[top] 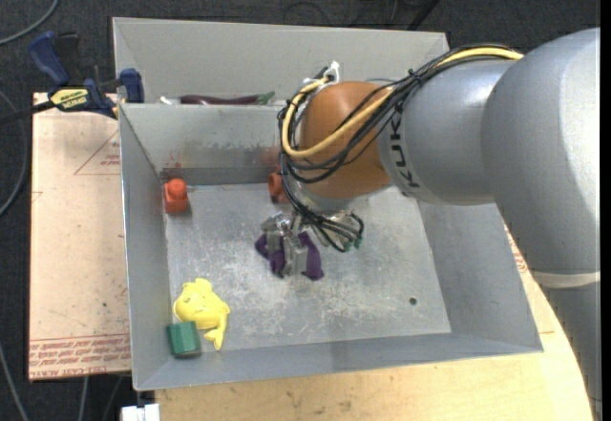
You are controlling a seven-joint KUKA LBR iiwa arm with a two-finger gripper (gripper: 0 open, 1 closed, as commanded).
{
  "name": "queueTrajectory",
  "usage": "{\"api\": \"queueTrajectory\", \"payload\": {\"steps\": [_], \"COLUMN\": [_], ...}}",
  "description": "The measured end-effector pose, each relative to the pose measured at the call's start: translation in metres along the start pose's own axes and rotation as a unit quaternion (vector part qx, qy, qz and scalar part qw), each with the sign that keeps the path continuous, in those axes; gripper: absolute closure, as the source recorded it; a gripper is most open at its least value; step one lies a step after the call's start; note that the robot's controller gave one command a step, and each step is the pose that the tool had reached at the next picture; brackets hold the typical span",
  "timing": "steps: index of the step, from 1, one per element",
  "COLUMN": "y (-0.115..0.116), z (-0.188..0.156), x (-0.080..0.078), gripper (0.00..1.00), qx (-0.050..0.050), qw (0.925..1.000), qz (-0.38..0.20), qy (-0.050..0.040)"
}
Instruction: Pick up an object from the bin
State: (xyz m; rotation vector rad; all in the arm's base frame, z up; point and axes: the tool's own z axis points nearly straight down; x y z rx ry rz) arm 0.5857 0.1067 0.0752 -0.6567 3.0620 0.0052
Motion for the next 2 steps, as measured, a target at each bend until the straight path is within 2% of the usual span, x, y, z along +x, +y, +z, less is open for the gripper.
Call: {"api": "queueTrajectory", "payload": {"steps": [1,2], "y": [0.0,-0.004], "z": [0.0,-0.131], "x": [0.0,-0.016], "gripper": [1.0,1.0], "qx": [0.0,0.0], "qw": [1.0,0.9999], "qz": [0.0,-0.014], "qy": [0.0,-0.0026]}}
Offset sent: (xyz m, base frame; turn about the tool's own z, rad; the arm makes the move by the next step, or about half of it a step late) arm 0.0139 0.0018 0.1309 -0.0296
